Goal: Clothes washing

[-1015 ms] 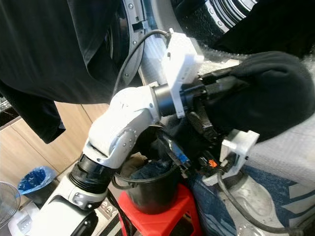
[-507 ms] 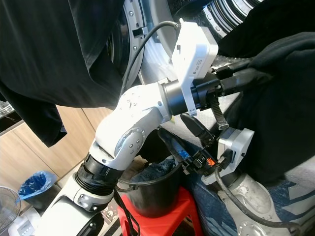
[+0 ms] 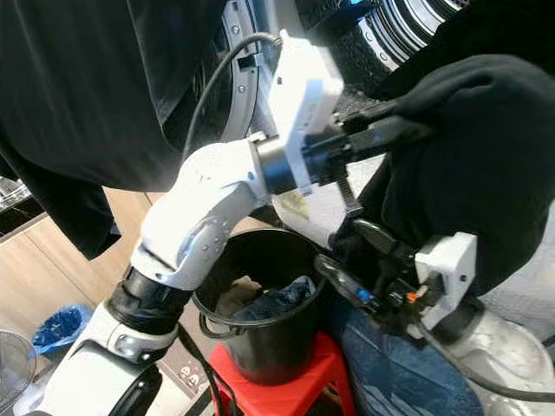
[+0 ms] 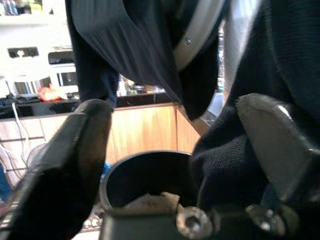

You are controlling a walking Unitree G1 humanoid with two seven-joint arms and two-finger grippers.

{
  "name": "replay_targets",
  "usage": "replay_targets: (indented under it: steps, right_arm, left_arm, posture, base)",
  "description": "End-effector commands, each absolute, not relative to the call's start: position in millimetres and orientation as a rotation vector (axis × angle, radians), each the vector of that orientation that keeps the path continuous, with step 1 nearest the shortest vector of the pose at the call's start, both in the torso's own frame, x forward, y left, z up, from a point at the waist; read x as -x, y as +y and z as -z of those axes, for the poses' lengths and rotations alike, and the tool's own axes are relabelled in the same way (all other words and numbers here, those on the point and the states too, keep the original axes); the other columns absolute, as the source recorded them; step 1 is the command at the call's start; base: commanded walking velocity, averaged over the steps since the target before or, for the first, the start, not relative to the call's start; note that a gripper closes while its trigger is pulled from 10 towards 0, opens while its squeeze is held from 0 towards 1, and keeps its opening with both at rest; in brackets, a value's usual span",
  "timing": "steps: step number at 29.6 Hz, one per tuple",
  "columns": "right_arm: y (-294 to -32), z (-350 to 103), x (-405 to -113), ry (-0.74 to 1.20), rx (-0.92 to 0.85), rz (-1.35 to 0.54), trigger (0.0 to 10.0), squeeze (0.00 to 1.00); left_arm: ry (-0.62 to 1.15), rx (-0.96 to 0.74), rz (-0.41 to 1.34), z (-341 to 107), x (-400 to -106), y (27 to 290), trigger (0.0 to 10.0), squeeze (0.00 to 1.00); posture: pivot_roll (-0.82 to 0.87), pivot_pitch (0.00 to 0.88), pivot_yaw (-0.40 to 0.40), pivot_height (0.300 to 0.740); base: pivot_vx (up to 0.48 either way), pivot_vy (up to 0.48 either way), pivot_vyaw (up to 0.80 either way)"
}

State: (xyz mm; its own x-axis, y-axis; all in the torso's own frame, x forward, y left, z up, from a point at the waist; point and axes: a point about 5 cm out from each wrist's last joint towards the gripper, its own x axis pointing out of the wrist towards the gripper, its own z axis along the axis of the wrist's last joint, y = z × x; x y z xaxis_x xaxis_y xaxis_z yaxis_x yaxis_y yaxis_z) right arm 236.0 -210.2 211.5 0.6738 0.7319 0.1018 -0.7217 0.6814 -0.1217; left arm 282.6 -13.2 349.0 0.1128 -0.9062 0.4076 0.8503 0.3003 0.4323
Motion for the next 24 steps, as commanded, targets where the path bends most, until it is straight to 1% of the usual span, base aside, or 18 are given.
replay_targets:
  steps: [1,2,3,4,5,8,13,14,15,18,19,22,24]
  right_arm:
    - [-221.4,-212.7,-235.1,-0.145,0.088,-0.81,10.0,1.0]
    - [-226.5,-210.4,-232.7,-0.116,0.08,-0.832,10.0,0.82]
    - [-227.9,-209.9,-232.1,-0.108,0.078,-0.837,10.0,0.82]
    - [-229.8,-209.9,-232.0,-0.107,0.074,-0.838,10.0,0.46]
    - [-232.3,-209.9,-231.7,-0.101,0.069,-0.845,10.0,0.0]
    - [-234.0,-208.4,-230.9,-0.079,0.076,-0.86,10.0,0.0]
    - [-235.0,-203.4,-224.5,-0.036,0.022,-0.939,10.0,0.0]
    - [-237.0,-205.2,-220.6,-0.048,-0.009,-0.967,10.0,0.15]
    - [-238.3,-206.9,-218.0,-0.061,-0.03,-0.983,10.0,0.15]
    - [-243.4,-216.7,-211.4,-0.123,-0.129,-1.021,10.0,0.0]
    - [-243.4,-216.7,-211.4,-0.123,-0.129,-1.021,10.0,0.0]
    - [-255.2,-218.8,-211.4,-0.142,-0.176,-1.004,10.0,0.0]
    - [-260.6,-216.4,-211.5,-0.12,-0.154,-0.992,10.0,0.0]
  left_arm:
    - [-0.709,-0.112,1.262,-352.2,-281.1,0.5,10.0,0.0]
    - [-0.698,-0.122,1.257,-347.7,-281.7,3.6,10.0,0.0]
    - [-0.694,-0.124,1.255,-346.5,-281.8,4.3,10.0,0.0]
    - [-0.69,-0.127,1.252,-345.3,-282.0,5.0,10.0,0.0]
    - [-0.682,-0.127,1.248,-343.1,-281.8,6.9,10.0,0.0]
    - [-0.677,-0.122,1.243,-341.0,-280.4,9.5,10.0,0.0]
    - [-0.66,-0.092,1.252,-336.8,-275.6,12.4,10.0,0.0]
    - [-0.652,-0.093,1.25,-333.9,-275.3,13.7,10.0,0.0]
    - [-0.647,-0.094,1.248,-332.0,-275.2,14.6,10.0,0.0]
    - [-0.617,-0.101,1.227,-325.5,-276.7,19.1,10.0,0.0]
    - [-0.617,-0.101,1.227,-325.5,-276.7,19.1,10.0,0.0]
    - [-0.604,-0.103,1.211,-323.9,-277.9,26.2,10.0,0.0]
    - [-0.594,-0.109,1.211,-322.5,-278.3,28.5,10.0,0.0]
  posture:
    - [-0.12,0.027,0.129,0.74]
    - [-0.11,0.032,0.124,0.74]
    - [-0.11,0.032,0.124,0.74]
    - [-0.11,0.035,0.116,0.74]
    - [-0.11,0.037,0.114,0.74]
    - [-0.11,0.039,0.105,0.74]
    - [-0.1,0.041,0.097,0.74]
    - [-0.1,0.042,0.093,0.74]
    - [-0.1,0.044,0.092,0.74]
    - [-0.1,0.046,0.088,0.74]
    - [-0.1,0.046,0.088,0.74]
    - [-0.1,0.048,0.085,0.74]
    - [-0.1,0.048,0.084,0.74]
  base:
    - [0.0,0.0,0.0]
    - [0.0,0.0,0.0]
    - [0.0,0.0,0.0]
    - [0.0,0.0,0.0]
    - [0.0,0.0,0.0]
    - [0.0,0.0,0.0]
    - [0.0,0.0,0.0]
    - [0.0,0.0,0.0]
    - [0.0,0.0,0.0]
    - [0.0,0.0,0.0]
    - [0.0,0.0,0.0]
    - [0.0,0.0,0.0]
    - [0.0,0.0,0.0]
